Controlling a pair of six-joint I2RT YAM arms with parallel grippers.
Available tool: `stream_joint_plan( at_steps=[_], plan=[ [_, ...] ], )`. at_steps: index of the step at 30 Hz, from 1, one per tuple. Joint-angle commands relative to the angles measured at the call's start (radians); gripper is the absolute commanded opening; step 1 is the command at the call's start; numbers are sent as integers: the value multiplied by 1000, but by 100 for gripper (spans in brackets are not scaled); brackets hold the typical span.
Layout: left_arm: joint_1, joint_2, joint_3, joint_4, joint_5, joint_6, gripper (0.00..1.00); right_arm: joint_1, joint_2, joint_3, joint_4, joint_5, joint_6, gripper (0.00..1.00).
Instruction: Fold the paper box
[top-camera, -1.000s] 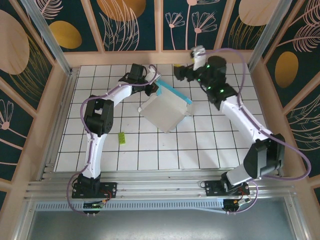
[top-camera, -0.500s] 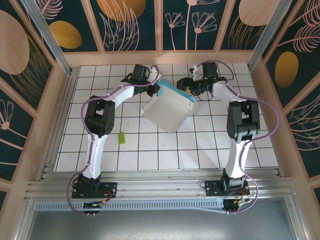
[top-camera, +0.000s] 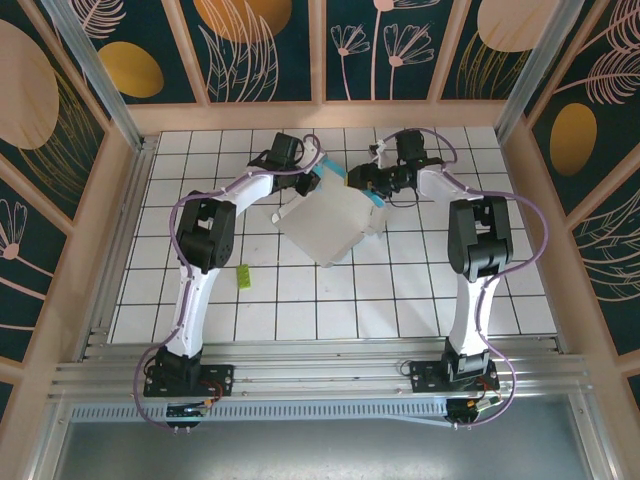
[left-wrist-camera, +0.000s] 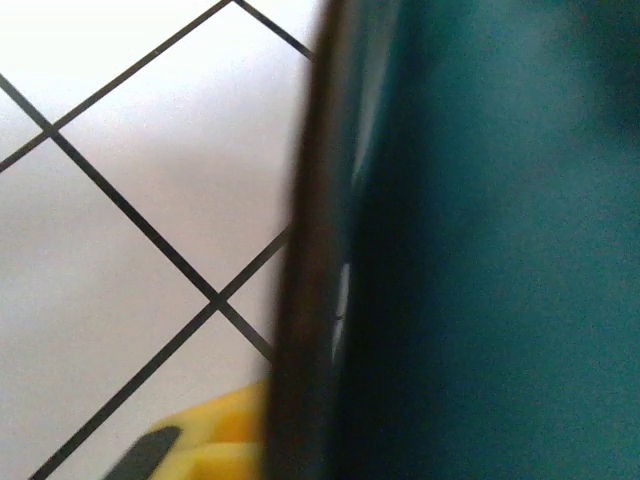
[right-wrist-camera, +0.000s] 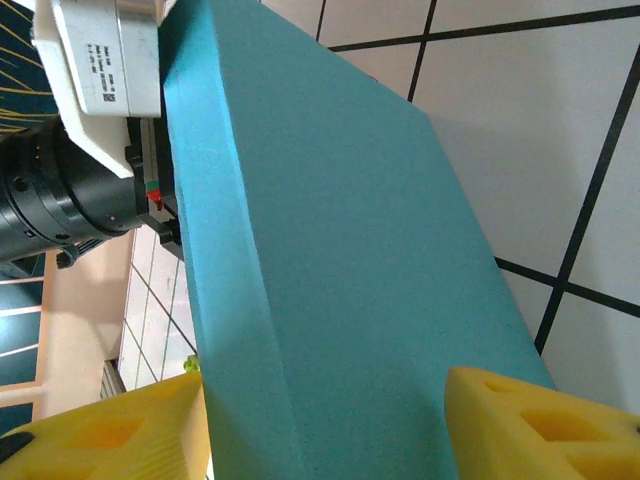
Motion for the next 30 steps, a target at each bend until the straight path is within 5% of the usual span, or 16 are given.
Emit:
stream_joint_plan(
  at_steps=[1,8,11,13,20,25,30],
  plan=[
    [-9,43,23,-27,-57,8,7,12,14,14,-35,0,-28,61],
    [-13,57,19,26,-62,-11,0,24,34,22,-35,-3,-22,56],
    [-15,61,15,31,-43,-13,16,31,36,29,-36,-2,-22,56],
    [-16,66,14,31,-50,-11,17,34,38,34,-40,0,-23,56],
    [-16,71,7,37,-68,-17,0,45,38,49,-56,8,-33,56],
    [-16,28,-36,88,-42,-22,28,53,36,67,-89,36,-63,56],
    [-16,-1,-47,105,-76,-14,30,55,27,76,-104,55,-87,54]
  ],
)
